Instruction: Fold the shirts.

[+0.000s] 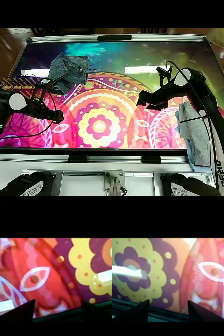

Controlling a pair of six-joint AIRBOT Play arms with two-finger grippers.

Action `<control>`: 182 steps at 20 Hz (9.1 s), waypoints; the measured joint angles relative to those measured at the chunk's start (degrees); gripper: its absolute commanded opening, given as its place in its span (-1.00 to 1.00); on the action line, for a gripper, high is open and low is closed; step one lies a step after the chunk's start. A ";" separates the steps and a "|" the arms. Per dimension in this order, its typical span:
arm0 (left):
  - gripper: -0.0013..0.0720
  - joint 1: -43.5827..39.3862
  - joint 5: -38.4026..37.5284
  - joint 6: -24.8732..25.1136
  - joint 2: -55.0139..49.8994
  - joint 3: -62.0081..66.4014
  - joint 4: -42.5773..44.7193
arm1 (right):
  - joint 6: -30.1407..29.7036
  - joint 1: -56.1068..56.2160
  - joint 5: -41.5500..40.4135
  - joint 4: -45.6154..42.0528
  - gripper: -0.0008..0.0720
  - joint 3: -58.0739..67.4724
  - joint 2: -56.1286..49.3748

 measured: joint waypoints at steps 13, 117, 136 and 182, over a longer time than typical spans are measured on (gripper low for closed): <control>0.90 -0.09 7.32 -2.01 -0.31 0.13 -7.50 | 1.36 -0.02 -0.52 1.92 0.64 0.00 0.00; 0.93 -12.61 17.25 -0.52 -22.01 -8.00 -37.57 | -29.81 -1.36 14.93 5.55 0.83 22.60 -21.07; -0.68 3.34 19.58 8.87 -10.16 26.71 -41.46 | -30.88 3.13 -13.03 3.43 -0.68 39.85 -10.40; -0.52 -41.18 19.69 1.29 -9.33 9.70 -27.89 | -16.92 2.25 1.92 -30.10 0.33 32.11 -19.23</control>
